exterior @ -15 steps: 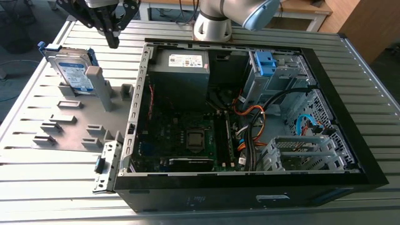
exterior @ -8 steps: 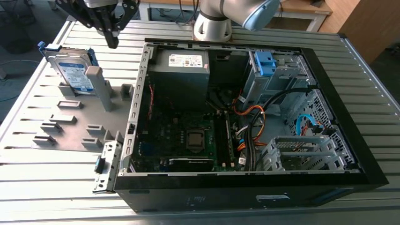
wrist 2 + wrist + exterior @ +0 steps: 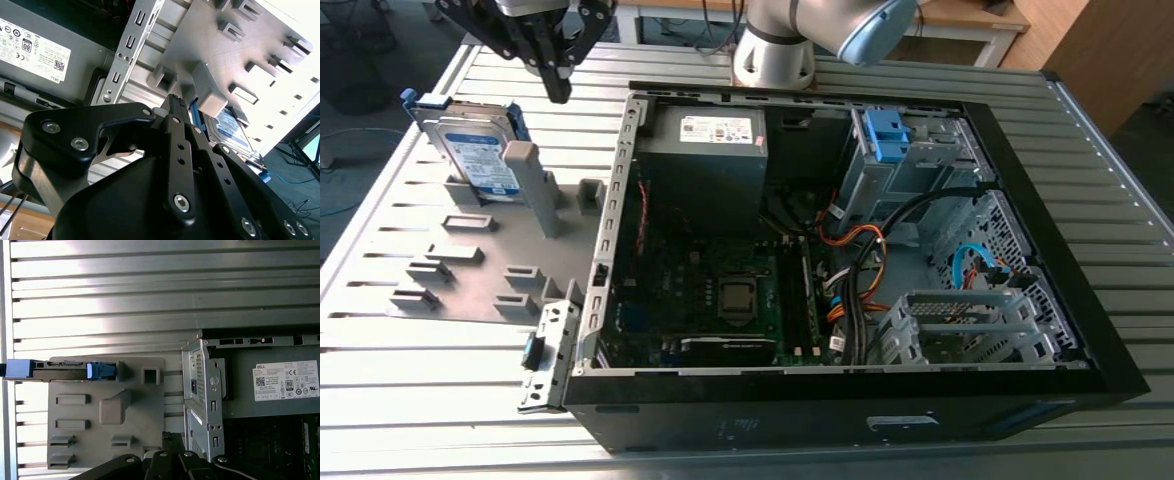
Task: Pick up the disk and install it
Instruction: 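Reach for the disk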
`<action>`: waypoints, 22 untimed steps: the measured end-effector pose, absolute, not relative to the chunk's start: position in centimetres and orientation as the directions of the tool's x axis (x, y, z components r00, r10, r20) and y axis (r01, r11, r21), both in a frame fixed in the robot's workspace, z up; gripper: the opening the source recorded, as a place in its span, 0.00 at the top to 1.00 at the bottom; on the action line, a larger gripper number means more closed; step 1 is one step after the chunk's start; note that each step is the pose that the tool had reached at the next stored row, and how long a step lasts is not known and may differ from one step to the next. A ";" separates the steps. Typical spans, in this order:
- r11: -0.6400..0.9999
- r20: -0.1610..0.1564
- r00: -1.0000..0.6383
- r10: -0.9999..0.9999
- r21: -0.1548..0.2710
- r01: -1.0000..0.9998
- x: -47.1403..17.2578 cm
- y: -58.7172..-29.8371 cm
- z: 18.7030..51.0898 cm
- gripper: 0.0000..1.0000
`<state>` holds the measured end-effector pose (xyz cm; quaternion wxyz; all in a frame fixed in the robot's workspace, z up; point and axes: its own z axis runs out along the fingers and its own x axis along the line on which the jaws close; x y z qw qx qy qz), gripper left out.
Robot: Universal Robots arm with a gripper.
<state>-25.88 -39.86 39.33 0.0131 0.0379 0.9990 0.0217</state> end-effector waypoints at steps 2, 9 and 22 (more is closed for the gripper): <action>0.996 -0.024 -0.997 0.076 0.044 0.075 -25.9 -39.9 39.3 0.89; 0.996 -0.024 -0.997 0.076 0.044 0.075 -26.1 -39.9 39.3 0.89; 0.996 -0.024 -0.997 0.076 0.044 0.075 -26.4 -39.9 39.3 0.89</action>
